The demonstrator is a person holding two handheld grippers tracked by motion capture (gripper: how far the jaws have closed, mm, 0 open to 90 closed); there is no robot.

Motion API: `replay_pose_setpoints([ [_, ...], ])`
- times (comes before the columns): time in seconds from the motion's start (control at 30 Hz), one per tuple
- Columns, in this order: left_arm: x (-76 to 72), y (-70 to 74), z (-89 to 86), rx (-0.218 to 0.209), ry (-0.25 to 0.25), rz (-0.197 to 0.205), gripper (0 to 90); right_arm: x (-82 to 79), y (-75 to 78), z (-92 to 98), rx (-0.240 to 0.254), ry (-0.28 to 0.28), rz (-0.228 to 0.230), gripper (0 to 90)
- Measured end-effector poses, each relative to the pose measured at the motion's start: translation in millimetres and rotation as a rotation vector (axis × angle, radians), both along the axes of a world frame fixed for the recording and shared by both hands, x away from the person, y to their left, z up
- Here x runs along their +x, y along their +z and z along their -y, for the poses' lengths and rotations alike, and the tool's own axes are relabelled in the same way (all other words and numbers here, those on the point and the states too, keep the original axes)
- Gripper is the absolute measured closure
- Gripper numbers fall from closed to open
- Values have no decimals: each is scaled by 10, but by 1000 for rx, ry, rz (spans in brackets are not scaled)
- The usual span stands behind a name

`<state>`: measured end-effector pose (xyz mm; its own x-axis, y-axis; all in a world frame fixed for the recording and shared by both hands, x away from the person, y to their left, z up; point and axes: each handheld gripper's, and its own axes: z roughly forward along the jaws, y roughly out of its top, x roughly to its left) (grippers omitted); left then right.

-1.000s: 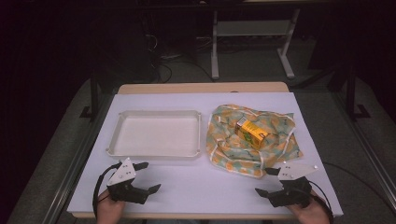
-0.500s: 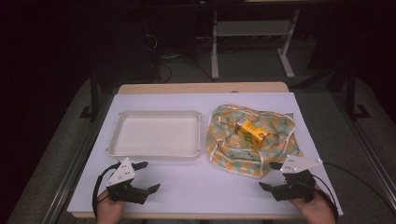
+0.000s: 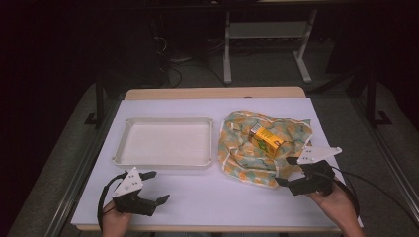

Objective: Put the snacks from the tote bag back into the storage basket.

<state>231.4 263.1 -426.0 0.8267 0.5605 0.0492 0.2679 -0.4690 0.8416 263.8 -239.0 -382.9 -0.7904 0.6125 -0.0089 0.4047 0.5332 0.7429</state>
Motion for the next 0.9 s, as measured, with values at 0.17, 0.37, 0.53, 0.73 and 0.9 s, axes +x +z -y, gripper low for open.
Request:
replay_pose_setpoints([
  [0.17,4,-5,-1,6,5,-2,133,111,68,-44,-10,8,-17,214],
  [0.37,2,1,-15,2,8,1,133,240,125,-86,-34,20,-33,195],
  [0.53,3,1,-18,1,10,2,133,311,151,-108,-34,25,-40,187],
  [0.73,0,-1,-13,-5,10,2,133,371,191,-148,-45,27,-45,183],
  [0.9,3,1,-14,-1,8,8,133,419,221,-155,-52,29,-45,183],
])
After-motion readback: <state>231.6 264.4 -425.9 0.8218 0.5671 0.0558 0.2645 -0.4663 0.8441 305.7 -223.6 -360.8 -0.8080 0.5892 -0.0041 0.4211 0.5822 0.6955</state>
